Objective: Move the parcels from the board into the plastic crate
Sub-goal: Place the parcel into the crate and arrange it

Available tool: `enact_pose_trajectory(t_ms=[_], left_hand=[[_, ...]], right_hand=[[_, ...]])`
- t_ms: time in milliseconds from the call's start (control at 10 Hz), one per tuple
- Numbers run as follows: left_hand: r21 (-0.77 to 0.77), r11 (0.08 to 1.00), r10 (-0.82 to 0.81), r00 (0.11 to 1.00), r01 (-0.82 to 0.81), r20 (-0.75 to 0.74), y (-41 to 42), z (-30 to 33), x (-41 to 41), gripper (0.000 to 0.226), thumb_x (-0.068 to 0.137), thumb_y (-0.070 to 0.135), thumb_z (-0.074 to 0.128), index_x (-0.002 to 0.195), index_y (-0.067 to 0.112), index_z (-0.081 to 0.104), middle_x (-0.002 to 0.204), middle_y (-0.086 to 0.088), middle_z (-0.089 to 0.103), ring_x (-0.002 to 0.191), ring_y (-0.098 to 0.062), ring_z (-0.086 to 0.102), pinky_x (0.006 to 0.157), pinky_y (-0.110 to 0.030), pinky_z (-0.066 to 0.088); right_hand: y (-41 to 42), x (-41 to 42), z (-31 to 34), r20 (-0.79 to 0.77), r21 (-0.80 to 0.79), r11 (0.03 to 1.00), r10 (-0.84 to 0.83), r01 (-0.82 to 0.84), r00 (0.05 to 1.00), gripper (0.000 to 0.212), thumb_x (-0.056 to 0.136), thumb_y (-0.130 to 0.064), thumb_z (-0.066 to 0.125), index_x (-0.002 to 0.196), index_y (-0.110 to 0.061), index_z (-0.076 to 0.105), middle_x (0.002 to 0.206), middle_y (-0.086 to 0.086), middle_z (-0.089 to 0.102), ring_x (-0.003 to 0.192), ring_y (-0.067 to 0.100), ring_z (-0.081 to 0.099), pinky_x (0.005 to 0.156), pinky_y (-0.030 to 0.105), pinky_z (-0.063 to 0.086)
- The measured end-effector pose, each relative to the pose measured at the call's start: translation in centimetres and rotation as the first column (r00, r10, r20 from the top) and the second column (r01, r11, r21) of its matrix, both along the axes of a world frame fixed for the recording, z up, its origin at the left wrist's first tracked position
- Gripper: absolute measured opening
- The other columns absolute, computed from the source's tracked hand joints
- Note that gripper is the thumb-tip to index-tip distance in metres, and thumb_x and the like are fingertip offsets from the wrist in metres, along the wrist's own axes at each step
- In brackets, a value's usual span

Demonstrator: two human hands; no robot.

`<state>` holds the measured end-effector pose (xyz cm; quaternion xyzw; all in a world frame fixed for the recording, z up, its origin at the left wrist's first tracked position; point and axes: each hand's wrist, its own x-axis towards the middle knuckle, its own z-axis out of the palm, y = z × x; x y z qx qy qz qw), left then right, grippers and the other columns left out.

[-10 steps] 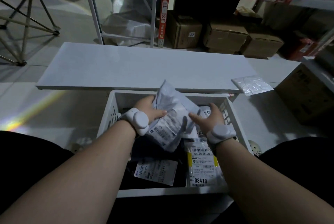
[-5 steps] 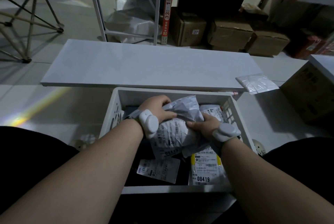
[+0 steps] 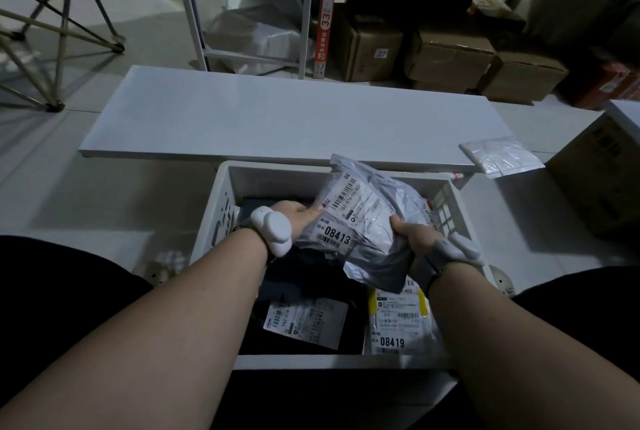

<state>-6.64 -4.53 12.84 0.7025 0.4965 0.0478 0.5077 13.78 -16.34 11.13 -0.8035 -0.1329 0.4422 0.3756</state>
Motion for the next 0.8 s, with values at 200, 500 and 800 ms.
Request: enact_pose_trajectory(t_ms=[200,500,800], left_hand=[[-0.025,0.997,0.074,0.996,-0.075,-0.059,0.6,-0.1,0.0,0.055,0.099,0.045,0.036,0.107,0.001,0.067,0.113,-0.019,0.067,0.107,-0.033,0.061,0.087,-0.031,0.043],[-0.142,0.987,0.062,0.996,-0.071,-0.069,1.1,-2.8,-0.5,0.063,0.087,0.050,0.057,0.128,0.002,0.053,0.122,-0.015,0.062,0.107,-0.031,0.061,0.091,-0.037,0.051],[-0.013,0.982,0.176,0.935,-0.189,-0.308,4.2,-3.1,-2.3,0.056,0.099,0.042,0.037,0.126,-0.005,0.052,0.128,-0.023,0.055,0.117,-0.034,0.053,0.092,-0.034,0.039]], right_hand=[[0.5,0.3,-0.9,-0.041,-0.007,1.000,0.023,-0.023,0.999,0.061,0.087,-0.045,0.061,0.130,-0.003,0.053,0.133,0.016,0.056,0.125,0.032,0.053,0.107,0.045,0.042],[0.7,-0.9,-2.5,-0.144,0.065,0.998,-0.009,0.019,0.990,0.084,0.060,-0.051,0.082,0.125,-0.004,0.057,0.120,0.014,0.063,0.115,0.033,0.060,0.102,0.046,0.047],[3.0,-4.8,-1.3,-0.388,0.243,0.963,-0.011,0.114,0.921,0.036,0.090,-0.018,0.062,0.124,-0.010,0.053,0.106,0.010,0.059,0.110,0.034,0.057,0.098,0.049,0.043]])
